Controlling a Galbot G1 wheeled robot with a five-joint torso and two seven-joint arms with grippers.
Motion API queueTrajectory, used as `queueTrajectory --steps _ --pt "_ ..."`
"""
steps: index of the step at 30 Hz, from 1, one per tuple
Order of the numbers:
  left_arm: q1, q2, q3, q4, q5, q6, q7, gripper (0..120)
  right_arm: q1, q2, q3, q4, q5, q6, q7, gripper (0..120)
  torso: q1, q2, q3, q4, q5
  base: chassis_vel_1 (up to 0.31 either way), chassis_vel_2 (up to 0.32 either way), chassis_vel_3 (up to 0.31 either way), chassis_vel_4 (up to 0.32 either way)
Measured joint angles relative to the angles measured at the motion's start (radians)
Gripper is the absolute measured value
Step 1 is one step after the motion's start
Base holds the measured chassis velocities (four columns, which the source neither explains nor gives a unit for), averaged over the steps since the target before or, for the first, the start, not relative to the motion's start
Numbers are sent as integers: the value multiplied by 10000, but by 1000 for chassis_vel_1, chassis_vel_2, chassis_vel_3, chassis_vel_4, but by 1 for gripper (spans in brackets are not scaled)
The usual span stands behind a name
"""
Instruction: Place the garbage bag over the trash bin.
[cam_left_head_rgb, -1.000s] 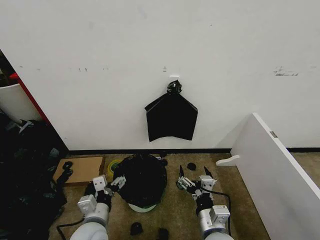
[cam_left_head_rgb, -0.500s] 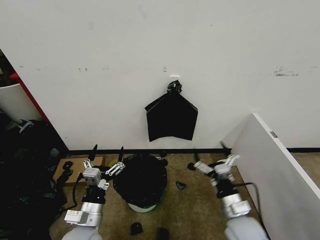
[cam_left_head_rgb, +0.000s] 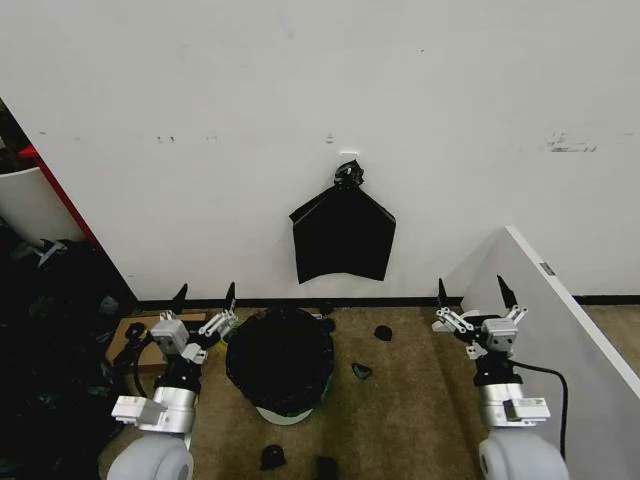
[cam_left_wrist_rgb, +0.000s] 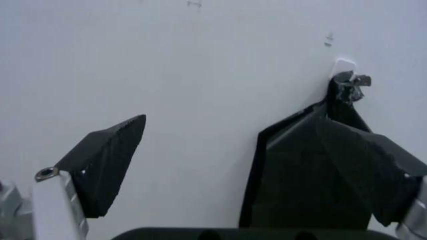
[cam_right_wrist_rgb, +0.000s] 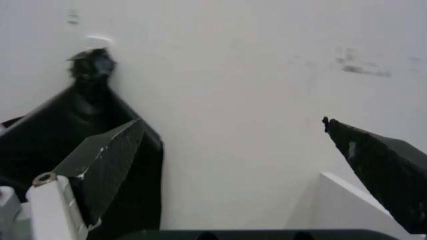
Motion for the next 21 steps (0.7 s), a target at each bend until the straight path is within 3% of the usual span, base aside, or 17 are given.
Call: queueTrajectory --steps 6,21 --pt "-169 -27 109 174 -160 -120 -261 100 -279 496 -268 362 -135 -371 837 100 0 0 0 3 -1 0 0 0 0" --pt "-189 -179 234 426 248 -254 -273 100 -194 79 -757 181 -384 -427 703 100 0 0 0 3 1 0 0 0 0"
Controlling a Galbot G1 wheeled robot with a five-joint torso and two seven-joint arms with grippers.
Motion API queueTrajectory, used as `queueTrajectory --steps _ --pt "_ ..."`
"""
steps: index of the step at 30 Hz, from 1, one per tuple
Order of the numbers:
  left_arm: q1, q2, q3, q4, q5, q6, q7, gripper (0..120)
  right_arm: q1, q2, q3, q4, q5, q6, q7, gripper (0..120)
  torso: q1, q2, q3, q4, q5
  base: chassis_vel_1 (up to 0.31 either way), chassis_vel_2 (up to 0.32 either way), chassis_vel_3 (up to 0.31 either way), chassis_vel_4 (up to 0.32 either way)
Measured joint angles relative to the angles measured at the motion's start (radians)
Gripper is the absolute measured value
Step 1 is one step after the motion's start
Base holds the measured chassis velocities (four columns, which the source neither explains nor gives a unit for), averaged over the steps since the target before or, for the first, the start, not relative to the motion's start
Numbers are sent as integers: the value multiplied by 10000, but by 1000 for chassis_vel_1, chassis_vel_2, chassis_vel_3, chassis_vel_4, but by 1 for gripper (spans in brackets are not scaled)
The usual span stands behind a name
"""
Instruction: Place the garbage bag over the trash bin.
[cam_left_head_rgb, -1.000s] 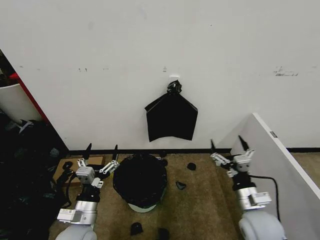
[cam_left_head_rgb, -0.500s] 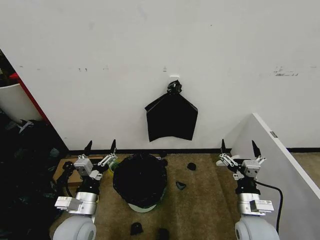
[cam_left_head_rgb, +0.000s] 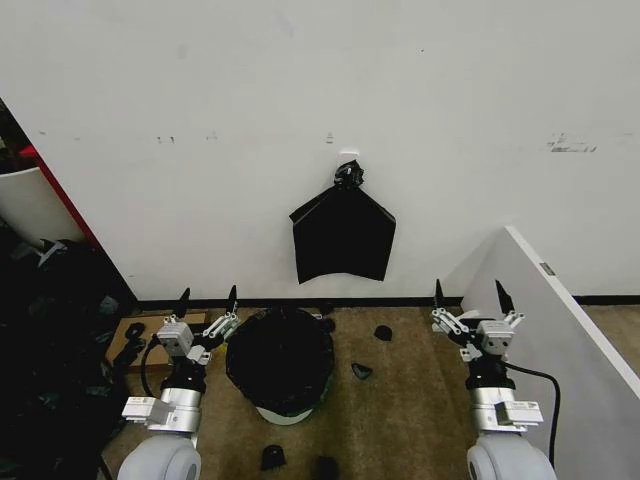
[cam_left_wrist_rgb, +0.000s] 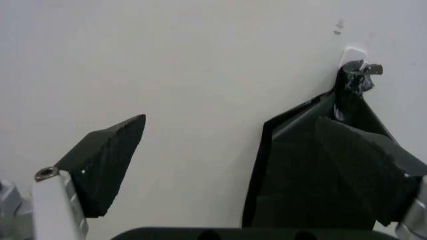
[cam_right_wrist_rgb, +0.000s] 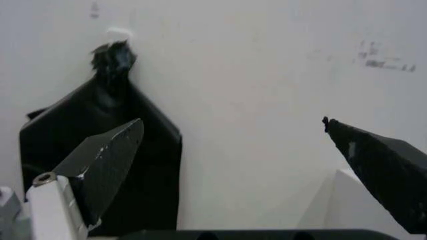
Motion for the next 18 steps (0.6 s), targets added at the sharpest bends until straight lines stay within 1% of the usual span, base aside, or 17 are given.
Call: queueTrajectory --steps 6,11,18 --pt "-109 29 20 -98 -90 -5 -132 100 23 -34 -197 -105 20 180 143 100 0 0 0 0 -1 0 0 0 0" --pt "-81 58 74 -352 -67 -4 -208 100 -32 -184 -151 8 4 313 16 100 0 -2 0 0 -1 0 0 0 0" --pt "-101 81 130 -421 -72 -5 -420 100 -140 -186 -63 82 6 444 11 100 0 -2 0 0 -1 0 0 0 0"
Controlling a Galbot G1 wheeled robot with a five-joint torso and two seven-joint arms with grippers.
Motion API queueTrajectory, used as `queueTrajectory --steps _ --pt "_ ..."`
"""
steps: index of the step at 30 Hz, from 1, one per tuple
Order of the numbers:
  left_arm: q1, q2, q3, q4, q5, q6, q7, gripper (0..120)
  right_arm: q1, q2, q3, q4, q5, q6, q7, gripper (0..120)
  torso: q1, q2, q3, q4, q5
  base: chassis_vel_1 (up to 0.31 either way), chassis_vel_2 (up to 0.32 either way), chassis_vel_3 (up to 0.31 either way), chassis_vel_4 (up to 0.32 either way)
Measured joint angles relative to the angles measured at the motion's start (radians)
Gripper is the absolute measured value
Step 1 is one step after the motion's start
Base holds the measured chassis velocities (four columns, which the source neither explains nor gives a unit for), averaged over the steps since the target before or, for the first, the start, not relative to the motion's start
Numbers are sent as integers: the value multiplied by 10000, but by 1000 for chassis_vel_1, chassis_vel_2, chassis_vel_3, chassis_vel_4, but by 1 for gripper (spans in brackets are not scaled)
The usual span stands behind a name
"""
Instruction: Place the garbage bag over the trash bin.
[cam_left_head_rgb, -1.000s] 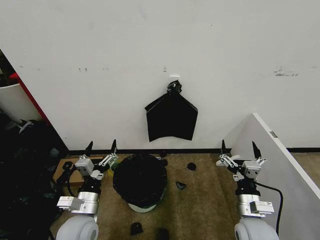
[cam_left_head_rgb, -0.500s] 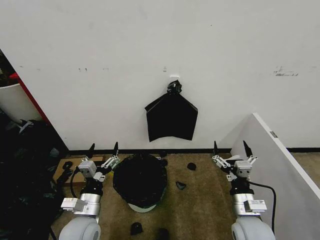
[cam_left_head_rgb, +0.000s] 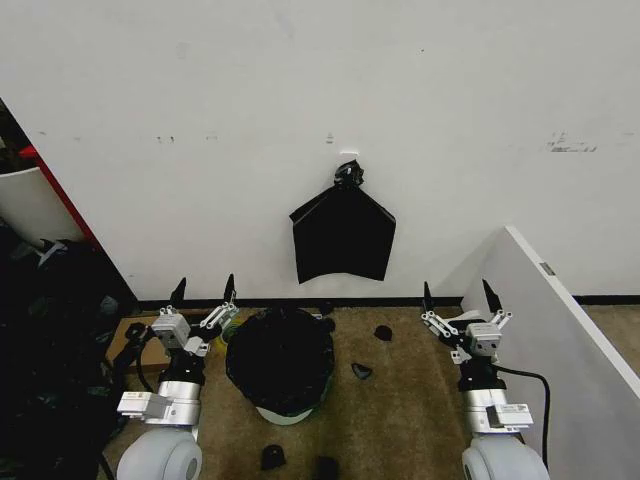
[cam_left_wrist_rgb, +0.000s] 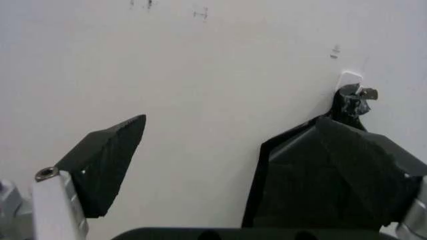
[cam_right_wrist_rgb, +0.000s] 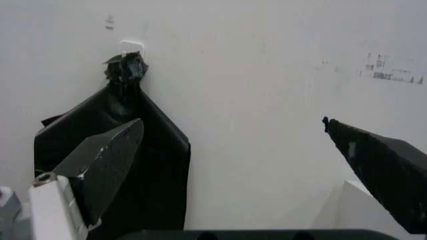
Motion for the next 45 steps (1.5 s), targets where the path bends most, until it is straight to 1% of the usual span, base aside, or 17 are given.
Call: queueTrajectory --steps 8,14,27,30,35,42,45 --pt "-5 29 19 14 -66 -60 -57 100 -164 105 23 -12 -67 222 21 100 0 0 0 0 1 0 0 0 0" --pt "48 -8 55 114 99 -116 -62 100 -227 186 27 9 -174 332 21 100 0 0 0 0 -1 0 0 0 0" --pt "365 15 32 -91 192 -111 -148 100 -460 400 -66 78 -315 549 -84 100 0 3 0 0 -1 0 0 0 0" --pt "357 23 11 -117 198 -113 -161 100 -446 392 -74 78 -296 523 -101 100 0 2 0 0 0 0 0 0 0" --pt "399 -6 22 -155 288 -131 -193 100 -353 64 -4 -101 -226 444 -164 100 0 3 0 1 0 0 0 0 0" --pt "424 -73 35 -192 395 -134 -186 100 -415 32 -45 -100 -213 546 -173 100 0 3 0 0 0 0 0 0 0" --pt "522 -128 6 -361 405 -129 -184 100 -318 9 -139 -101 -220 539 -173 100 0 3 0 0 1 0 0 0 0"
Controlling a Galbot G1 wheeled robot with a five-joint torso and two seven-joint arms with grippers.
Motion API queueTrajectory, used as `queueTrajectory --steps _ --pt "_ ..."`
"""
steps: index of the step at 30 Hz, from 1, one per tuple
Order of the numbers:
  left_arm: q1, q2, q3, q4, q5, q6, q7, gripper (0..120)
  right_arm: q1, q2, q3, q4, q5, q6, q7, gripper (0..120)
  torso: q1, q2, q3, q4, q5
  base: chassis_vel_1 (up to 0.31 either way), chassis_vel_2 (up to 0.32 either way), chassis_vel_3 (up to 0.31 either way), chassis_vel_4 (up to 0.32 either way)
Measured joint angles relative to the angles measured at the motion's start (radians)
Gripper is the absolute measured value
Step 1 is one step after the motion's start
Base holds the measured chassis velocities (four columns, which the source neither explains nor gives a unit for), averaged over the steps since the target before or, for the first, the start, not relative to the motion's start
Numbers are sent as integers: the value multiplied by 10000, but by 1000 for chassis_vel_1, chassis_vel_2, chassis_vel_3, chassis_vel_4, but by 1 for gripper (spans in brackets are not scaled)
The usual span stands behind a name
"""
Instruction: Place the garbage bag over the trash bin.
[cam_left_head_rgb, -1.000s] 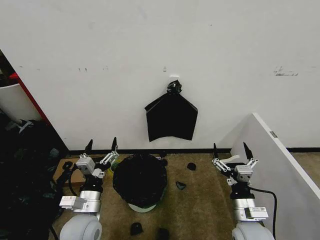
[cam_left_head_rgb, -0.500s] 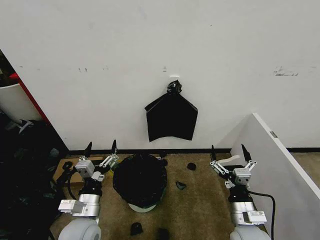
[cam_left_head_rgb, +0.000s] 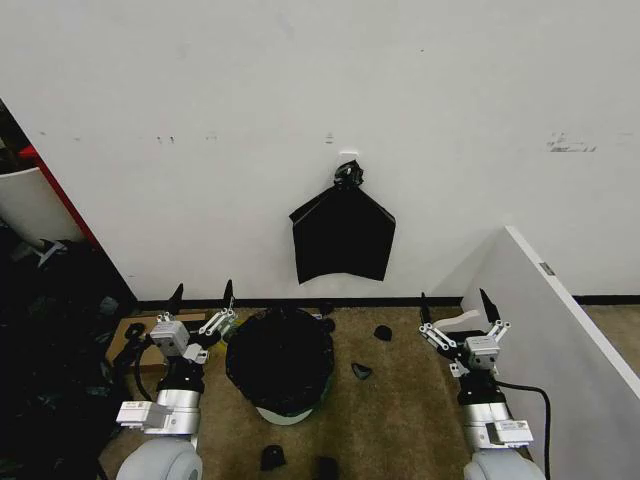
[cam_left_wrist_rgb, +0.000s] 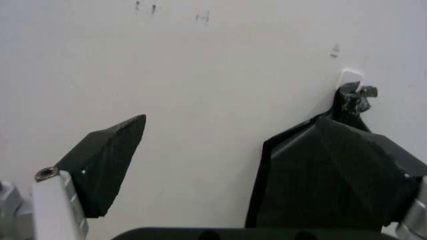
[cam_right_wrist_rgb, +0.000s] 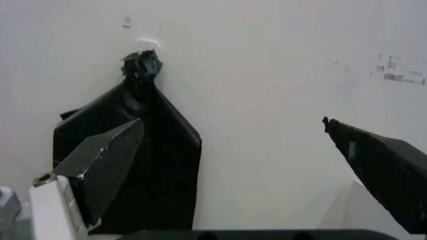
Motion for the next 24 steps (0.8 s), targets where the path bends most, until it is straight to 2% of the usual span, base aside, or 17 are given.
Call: queueTrajectory --steps 8,24 --pt "332 56 -70 99 -29 -350 -34 100 -148 87 -240 177 -218 67 -3 100 0 0 0 0 -3 0 0 0 0" --pt "412 93 -33 111 -83 -383 -54 100 -446 86 -223 343 -398 165 0 100 0 0 0 -1 -1 0 0 0 0"
